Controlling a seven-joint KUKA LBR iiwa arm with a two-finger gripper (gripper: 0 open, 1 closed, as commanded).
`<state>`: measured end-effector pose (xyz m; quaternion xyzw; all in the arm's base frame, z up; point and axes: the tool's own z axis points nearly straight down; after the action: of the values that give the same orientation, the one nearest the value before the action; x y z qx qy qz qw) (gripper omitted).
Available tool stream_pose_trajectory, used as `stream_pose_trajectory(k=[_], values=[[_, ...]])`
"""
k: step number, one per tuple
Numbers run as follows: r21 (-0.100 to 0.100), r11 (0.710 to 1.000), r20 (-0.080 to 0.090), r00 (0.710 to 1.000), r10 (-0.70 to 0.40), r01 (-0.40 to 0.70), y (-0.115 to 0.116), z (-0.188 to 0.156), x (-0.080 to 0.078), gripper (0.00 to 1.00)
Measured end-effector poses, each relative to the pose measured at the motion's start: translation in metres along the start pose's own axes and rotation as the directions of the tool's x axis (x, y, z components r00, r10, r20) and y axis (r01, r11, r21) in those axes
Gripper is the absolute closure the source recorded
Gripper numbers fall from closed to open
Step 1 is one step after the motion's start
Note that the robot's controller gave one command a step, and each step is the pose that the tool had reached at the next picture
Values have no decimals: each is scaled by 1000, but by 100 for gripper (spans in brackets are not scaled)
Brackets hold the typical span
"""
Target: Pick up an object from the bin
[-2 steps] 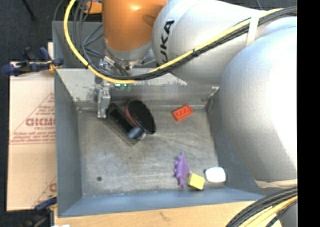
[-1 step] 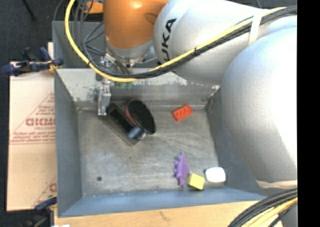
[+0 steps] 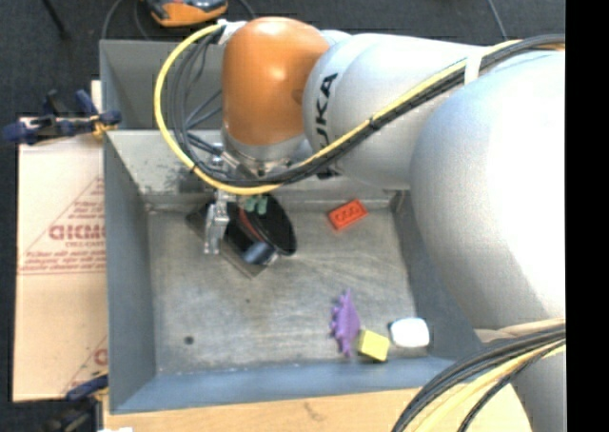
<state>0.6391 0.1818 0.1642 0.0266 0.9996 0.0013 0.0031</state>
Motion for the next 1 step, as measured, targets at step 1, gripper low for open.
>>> stream_pose_trajectory(k=[1], values=[[6,964,-8,964,266,-266,-14,28,9,0]])
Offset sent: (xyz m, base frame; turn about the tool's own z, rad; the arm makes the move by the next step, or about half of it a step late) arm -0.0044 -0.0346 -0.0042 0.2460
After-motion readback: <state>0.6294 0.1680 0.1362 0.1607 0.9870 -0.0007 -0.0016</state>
